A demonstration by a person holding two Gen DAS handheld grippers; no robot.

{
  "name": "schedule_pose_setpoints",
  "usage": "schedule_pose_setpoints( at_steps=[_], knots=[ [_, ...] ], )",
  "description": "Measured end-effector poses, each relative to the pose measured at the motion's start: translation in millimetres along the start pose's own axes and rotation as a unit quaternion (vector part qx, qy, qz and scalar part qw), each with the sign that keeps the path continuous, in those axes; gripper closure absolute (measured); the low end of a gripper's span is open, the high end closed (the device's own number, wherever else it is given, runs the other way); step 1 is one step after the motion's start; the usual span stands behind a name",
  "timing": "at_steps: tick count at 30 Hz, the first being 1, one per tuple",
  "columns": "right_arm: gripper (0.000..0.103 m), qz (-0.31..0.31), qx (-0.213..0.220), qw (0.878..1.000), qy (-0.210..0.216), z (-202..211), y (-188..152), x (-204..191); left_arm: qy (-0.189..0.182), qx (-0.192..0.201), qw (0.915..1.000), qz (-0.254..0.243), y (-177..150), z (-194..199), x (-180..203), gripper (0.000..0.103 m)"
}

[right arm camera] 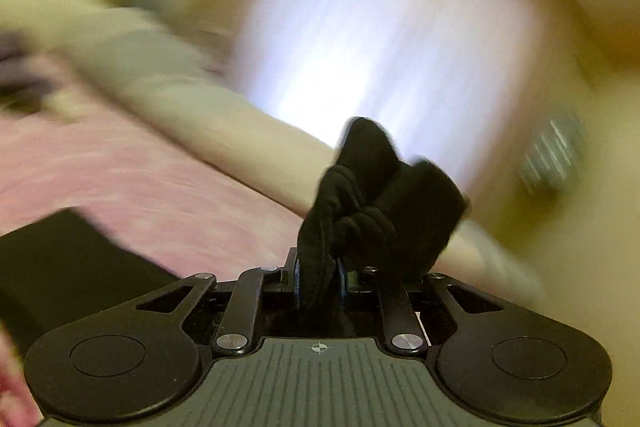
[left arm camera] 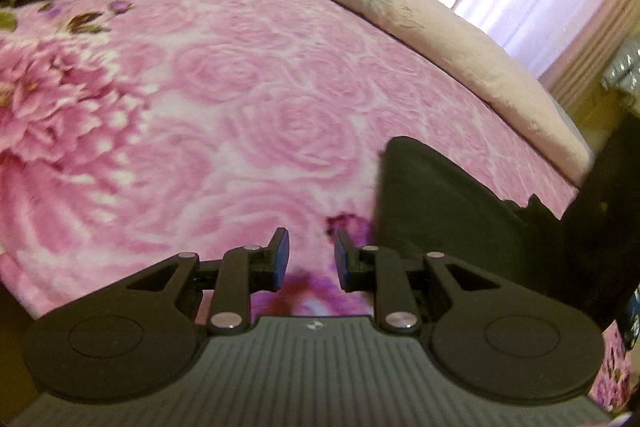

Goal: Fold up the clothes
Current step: 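Lift the waistband end with the right tool and fold it over toward the left tool, then lower the folded trousers bundle onto the sheet with both tools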

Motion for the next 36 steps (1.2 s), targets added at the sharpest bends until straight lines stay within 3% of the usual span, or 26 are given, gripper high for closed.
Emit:
schedule_pose_setpoints(
  at_steps=[3, 5, 6, 8, 11, 16, 19, 22, 30, 33, 34, 36],
  knots=[
    [0.087, 0.091, 0.036, 0.991, 0.092, -0.6, 6.0, -77.0, -0.004, -0.009, 0.9999, 0.012, -3.1, -1.4, -10.0, 0.084],
    [0.087, 0.143, 0.016, 0.976, 0.162, -10.7, -10.4, -128.3, -0.009, -0.015, 0.9997, 0.018, -5.7, -1.5, -14.7, 0.084],
    [0.087, 0.159, 0.003, 0.972, 0.171, -15.9, -19.5, -145.7, -0.012, -0.019, 0.9995, 0.020, -7.1, -1.6, -17.0, 0.084],
    [0.087, 0.172, -0.006, 0.971, 0.166, -22.3, -32.0, -165.3, -0.018, -0.025, 0.9992, 0.026, -9.7, -1.7, -21.7, 0.084],
    [0.087, 0.132, -0.011, 0.974, 0.184, -29.3, -24.1, -152.7, -0.026, -0.033, 0.9985, 0.035, -13.0, -2.1, -28.0, 0.084],
    [0.087, 0.092, 0.065, 0.981, 0.161, -16.0, 18.7, -132.1, -0.038, -0.034, 0.9975, 0.048, -12.2, -2.7, -33.1, 0.084],
    [0.087, 0.108, 0.083, 0.972, 0.191, -10.6, 25.7, -145.0, -0.044, -0.034, 0.9970, 0.054, -12.3, -2.6, -35.9, 0.084],
    [0.087, 0.148, 0.048, 0.965, 0.212, -19.8, 9.2, -173.8, -0.047, -0.036, 0.9967, 0.056, -11.6, -1.4, -37.6, 0.084],
    [0.087, 0.142, 0.059, 0.968, 0.197, -15.8, 12.7, -172.9, -0.049, -0.037, 0.9963, 0.060, -11.7, -1.6, -39.5, 0.084],
    [0.087, 0.170, 0.038, 0.963, 0.207, -12.3, -0.1, -185.4, -0.046, -0.039, 0.9961, 0.064, -12.2, 1.4, -38.6, 0.083],
    [0.085, 0.180, 0.041, 0.962, 0.200, -10.6, -2.9, -188.9, -0.046, -0.040, 0.9960, 0.065, -12.4, 3.1, -38.0, 0.082],
    [0.055, 0.170, 0.042, 0.964, 0.202, -7.2, 0.4, -188.2, -0.046, -0.040, 0.9958, 0.068, -12.3, 8.1, -35.4, 0.079]
  ],
)
Point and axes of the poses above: each gripper's, at about its wrist camera, not at the fingertips, and z roughly against the way its jaws point, x to its right, y to its top, the point moved 4 cm from there along -z, roughly the way its jaws point, and after that the axes turned 8 degrees about z, right-handed, at the moved point
